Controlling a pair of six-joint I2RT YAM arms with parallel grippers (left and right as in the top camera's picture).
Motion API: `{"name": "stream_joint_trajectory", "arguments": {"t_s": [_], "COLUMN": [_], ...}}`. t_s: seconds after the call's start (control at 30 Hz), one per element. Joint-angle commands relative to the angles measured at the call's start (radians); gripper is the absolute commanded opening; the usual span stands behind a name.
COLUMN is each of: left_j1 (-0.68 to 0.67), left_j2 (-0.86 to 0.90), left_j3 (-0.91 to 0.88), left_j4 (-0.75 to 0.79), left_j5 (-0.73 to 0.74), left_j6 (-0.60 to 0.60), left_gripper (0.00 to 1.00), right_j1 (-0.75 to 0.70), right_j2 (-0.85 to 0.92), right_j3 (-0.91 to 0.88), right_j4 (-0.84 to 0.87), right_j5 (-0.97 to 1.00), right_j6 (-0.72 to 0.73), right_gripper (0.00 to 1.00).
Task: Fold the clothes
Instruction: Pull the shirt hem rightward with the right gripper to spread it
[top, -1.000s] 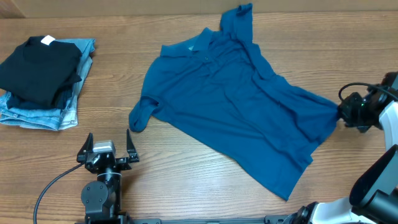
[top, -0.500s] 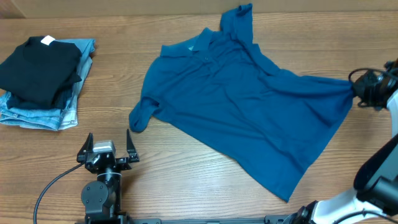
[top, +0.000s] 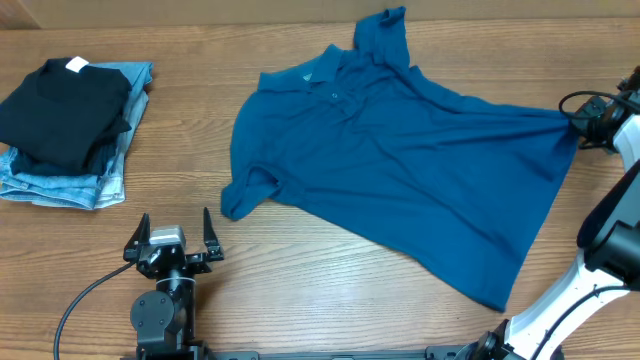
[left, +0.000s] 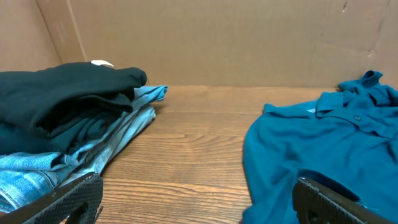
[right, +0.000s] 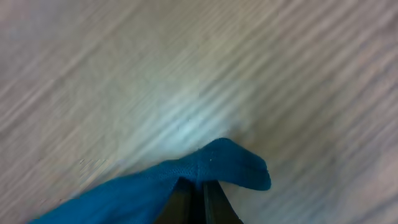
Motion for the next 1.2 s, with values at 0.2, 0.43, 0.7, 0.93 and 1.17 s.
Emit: {"name": "stream_joint_trajectory", "arguments": {"t_s": [0.2,0.43,0.7,0.93,1.17], "left_j1": [-0.006,-0.006,-0.006,-0.006,-0.006], "left_j2": [-0.009,-0.009,-0.009,-0.009,-0.009], "left_j3": [-0.004,-0.004,-0.004,-0.004,-0.004], "left_j4": [0.004,0.004,0.004,0.004,0.004], "left_j5": [-0.010,-0.010,-0.010,-0.010,-0.010], "left_j6": [-0.010,-0.010,-0.010,-0.010,-0.010], "left_gripper": [1.00,1.00,1.00,1.00,1.00], "right_j1": [-0.003,-0.003,-0.004,0.064,0.223], "right_j2": [0.008,0.021,0.019,0.016,0.019], "right_j3": [0.068,0.068,0.151,0.517,0.641], "right_j4": [0.224,0.346,0.266,-0.172,-0.589], "right_j5": [0.057,0.058,0.057,-0.057,-0.059], "right_j6": [-0.041,-0.041,-0.068,-0.089,0.035], "right_gripper": [0.04,0.04,1.00,0.93,0.04]}}
